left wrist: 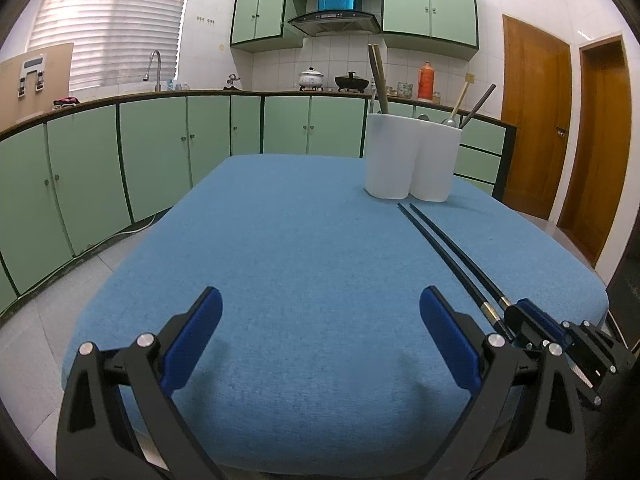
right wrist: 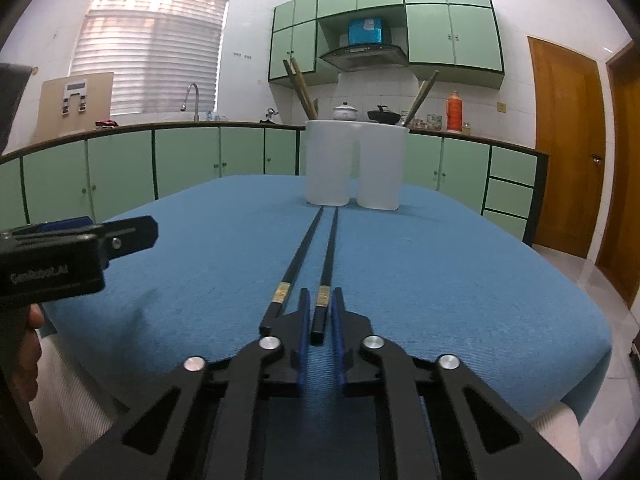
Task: Organize utensils
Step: 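Close the right tool on one black chopstick, then close the left tool on the other black chopstick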
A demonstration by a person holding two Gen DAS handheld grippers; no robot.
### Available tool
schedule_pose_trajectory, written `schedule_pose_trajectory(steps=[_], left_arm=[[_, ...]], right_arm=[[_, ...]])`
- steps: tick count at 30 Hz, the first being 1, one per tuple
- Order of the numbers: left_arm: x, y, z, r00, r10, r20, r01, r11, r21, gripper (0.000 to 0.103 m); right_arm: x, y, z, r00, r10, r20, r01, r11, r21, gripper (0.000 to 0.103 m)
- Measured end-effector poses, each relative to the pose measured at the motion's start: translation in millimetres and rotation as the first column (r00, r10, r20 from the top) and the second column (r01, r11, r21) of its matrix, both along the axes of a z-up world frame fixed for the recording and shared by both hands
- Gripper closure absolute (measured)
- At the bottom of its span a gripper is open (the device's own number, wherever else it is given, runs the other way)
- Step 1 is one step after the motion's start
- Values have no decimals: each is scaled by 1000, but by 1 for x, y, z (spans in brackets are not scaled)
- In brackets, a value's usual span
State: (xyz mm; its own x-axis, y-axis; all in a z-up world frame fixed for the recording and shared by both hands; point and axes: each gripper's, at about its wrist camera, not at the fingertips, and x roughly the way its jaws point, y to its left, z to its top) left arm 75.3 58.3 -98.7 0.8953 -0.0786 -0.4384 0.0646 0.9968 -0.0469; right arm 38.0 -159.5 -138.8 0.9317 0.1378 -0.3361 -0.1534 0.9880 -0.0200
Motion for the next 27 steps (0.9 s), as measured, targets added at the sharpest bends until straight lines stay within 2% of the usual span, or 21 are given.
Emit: schedule_pose_trajectory(steps=[10, 20, 25, 27], left_arm=[[-3, -9, 0, 1000, -21, -3, 21, 1000, -4, 7], [-7, -38, -4, 997, -79, -19, 79, 997, -15, 7], [-8, -58, -6, 992, -122, -36, 121, 992, -49, 7], [-8, -66, -7, 990, -138, -42, 135, 989, -54, 11]], right_arm=[[-3, -4, -1, 999, -33, 8, 33, 999, 1, 96], [-21, -32, 1, 992, -124, 33, 124, 992, 1, 96], [-26, -51, 9, 980, -191, 57, 191, 982, 6, 96], [-23, -59, 9, 976, -212, 50, 211, 977, 19, 96]])
